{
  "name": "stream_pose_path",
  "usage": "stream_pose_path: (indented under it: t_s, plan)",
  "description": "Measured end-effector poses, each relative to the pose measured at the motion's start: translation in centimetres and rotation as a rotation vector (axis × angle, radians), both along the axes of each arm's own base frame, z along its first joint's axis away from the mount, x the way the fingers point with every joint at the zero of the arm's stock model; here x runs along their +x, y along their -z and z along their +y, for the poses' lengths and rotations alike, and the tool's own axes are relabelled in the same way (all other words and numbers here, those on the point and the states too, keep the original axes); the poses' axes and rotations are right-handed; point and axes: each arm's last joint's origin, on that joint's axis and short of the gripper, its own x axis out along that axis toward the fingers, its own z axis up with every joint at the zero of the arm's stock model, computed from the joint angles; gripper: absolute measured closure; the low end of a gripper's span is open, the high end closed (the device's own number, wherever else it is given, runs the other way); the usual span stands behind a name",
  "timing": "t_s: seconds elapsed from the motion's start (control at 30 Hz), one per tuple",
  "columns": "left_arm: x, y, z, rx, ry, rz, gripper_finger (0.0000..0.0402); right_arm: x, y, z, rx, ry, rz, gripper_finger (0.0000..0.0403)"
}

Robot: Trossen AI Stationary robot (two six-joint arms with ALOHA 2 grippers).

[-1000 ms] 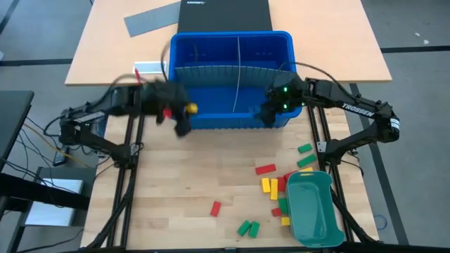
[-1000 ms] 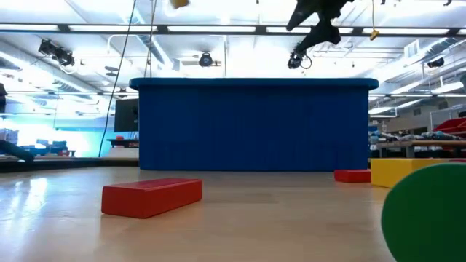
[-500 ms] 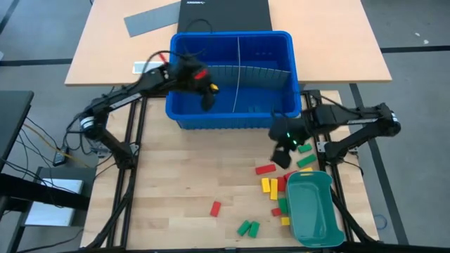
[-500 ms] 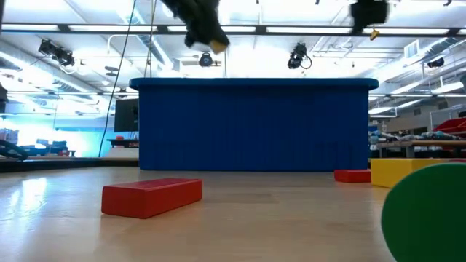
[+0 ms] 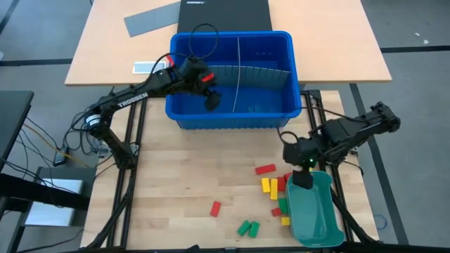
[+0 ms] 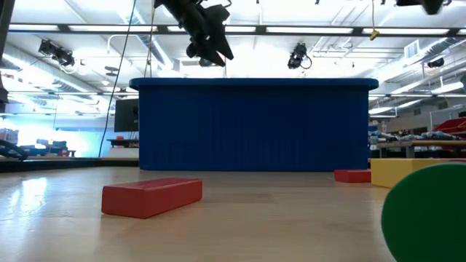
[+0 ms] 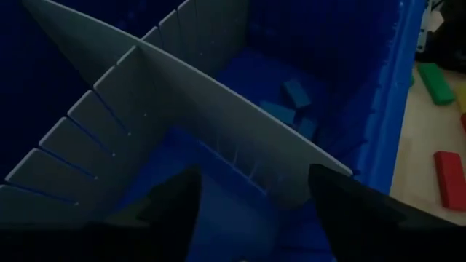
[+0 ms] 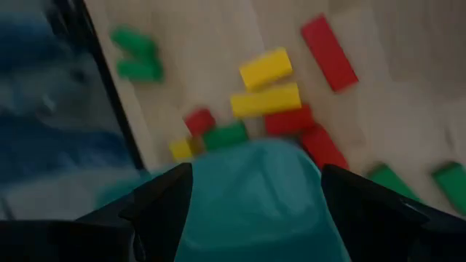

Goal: Sort Items/Unsort Items

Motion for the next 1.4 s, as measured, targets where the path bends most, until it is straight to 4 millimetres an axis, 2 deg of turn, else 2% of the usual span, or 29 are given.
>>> stream_pose_path:
  t_s: [0.2,0.37,0.5,0.63,0.8,0.9,0.93,1.07,1.4]
  plan:
    - [0.1,-1.0,-0.3,-0.068,0.049,-0.07,0.0164,0.0,2.1,0.6,-0.077,-0.212,0.109,0.0098]
    - [0.1,-2.6,-0.6,-0.075,0.081,-0.126,0.0176,0.1,5.8,0.5,-0.093,-0.308,0.213,0.0098]
    - [0.0,-4.2,-1.0,-0.055,0.093,-0.164,0.0178,-0.1,8.7,-0.1,-0.122,-0.307,0.274,0.0108]
    - [-0.4,-6.0,-1.2,-0.045,0.106,-0.208,0.0178,0.1,11.0,-0.6,-0.121,-0.292,0.27,0.0156]
    - [-0.9,-8.1,-1.5,-0.043,0.092,-0.272,0.0178,0.2,12.4,-1.1,-0.109,-0.264,0.263,0.027]
    - [-1.3,-9.2,-1.7,-0.036,0.09,-0.296,0.0178,0.4,12.0,-1.4,-0.087,-0.246,0.266,0.0363]
    - [-1.4,-9.6,-1.7,-0.031,0.091,-0.305,0.0178,0.5,11.6,-1.4,-0.081,-0.241,0.253,0.0382]
    - [-1.9,-10.9,-2.0,-0.035,0.087,-0.345,0.0178,1.1,9.2,-1.7,-0.016,-0.189,0.18,0.039]
    - [-3.5,-13.9,-2.8,-0.012,0.1,-0.407,0.0179,1.8,1.4,-3.1,0.137,-0.034,0.004,0.04]
